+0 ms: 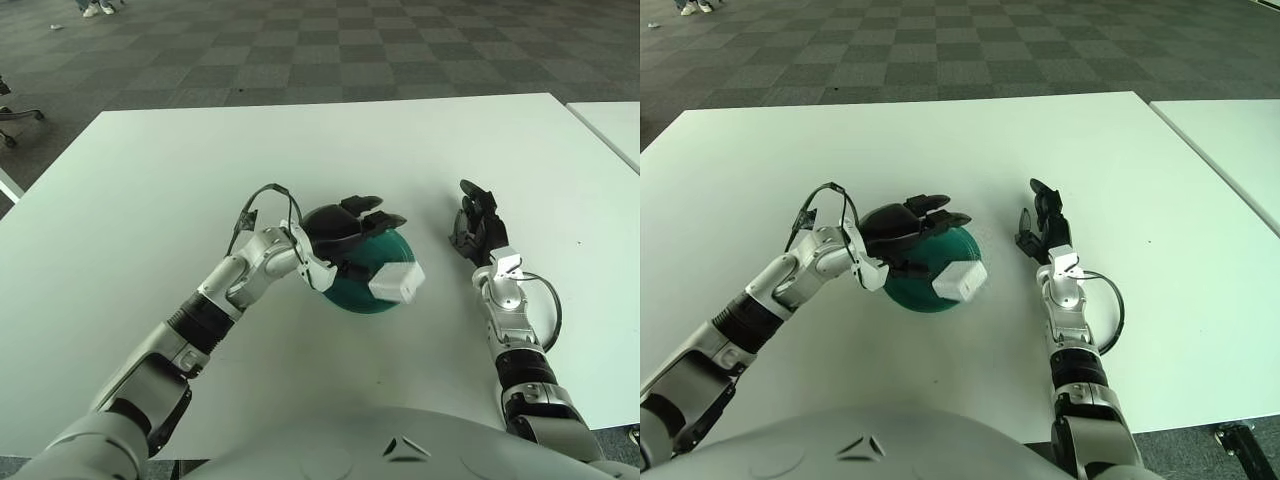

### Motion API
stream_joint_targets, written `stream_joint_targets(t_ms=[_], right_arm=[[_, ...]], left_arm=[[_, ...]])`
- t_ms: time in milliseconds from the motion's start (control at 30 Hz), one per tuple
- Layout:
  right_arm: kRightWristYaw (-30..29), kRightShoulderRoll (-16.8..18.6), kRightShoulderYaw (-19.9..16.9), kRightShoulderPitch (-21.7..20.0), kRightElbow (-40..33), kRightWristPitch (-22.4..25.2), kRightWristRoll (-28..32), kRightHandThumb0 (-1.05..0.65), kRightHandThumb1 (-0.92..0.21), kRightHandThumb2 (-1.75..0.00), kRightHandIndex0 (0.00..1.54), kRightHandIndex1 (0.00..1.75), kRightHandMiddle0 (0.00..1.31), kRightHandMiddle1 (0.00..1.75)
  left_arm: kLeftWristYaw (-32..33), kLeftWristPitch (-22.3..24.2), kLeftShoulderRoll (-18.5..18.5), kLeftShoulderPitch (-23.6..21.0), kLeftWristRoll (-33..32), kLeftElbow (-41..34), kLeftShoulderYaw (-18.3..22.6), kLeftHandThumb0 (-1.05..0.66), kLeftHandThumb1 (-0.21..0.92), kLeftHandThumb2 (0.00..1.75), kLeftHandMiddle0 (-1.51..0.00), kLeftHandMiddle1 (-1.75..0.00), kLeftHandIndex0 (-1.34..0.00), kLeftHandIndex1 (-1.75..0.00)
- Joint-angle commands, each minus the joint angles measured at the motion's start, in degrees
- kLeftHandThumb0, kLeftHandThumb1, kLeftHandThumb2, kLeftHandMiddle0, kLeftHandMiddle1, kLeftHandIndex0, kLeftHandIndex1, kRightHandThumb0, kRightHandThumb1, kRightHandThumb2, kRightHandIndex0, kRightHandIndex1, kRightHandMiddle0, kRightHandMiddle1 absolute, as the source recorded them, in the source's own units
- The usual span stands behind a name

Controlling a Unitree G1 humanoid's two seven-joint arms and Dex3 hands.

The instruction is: Put the charger into the plate.

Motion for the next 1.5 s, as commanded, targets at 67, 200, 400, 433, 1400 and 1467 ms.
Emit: stream_joint_targets(t_ms=[67,200,400,433,1400,1467], right_arm=[[0.5,0.9,0.5,2.4,3.7,3.1,-0.2,-0.90,-0.92,-0.91,0.16,0.00,0.00,0.57],[0.5,0.9,0.6,2.4,3.8,3.0,-0.2,-0.90,-0.92,-0.91,0.16,0.00,0.00,0.57],[0.6,0.8,0.5,3.0,3.1,3.0,0.0,-0.90,-0.92,-0.91,0.16,0.00,0.00,0.57],[0.7,0.8,0.5,3.1,3.0,2.9,0.0,-0.90,-0.92,-0.91,0.16,0.00,0.00,0.57],[2.7,-0.6,-0.8,4.8,1.3,3.0,1.1,-0.90,-0.92,-0.91,0.16,0.00,0.00,0.57],[2.9,-0.6,-0.9,4.9,1.4,2.9,1.1,-0.90,-0.92,-0.91,0.16,0.00,0.00,0.57]], left_arm=[[-3.0,1.2,1.3,0.0,-1.3,-1.5,1.0,-1.05,0.92,0.91,0.00,0.00,0.00,-0.08],[-1.1,0.5,2.0,1.1,-6.2,-1.1,5.4,-1.05,0.92,0.89,0.00,0.00,0.00,-0.07],[4.9,-4.2,-1.4,7.3,-20.3,5.1,14.1,-1.05,0.92,0.85,0.00,0.00,0.00,-0.14],[8.5,-7.1,-4.3,8.4,-24.1,10.2,17.1,-1.05,0.92,0.86,0.00,0.00,0.00,-0.15],[26.7,-5.9,-29.6,25.3,-49.4,9.4,33.0,-1.05,0.92,1.02,-0.08,0.00,0.00,-0.36],[26.4,-5.8,-29.4,26.2,-48.5,9.0,32.3,-1.04,0.92,1.02,-0.08,0.00,0.00,-0.34]])
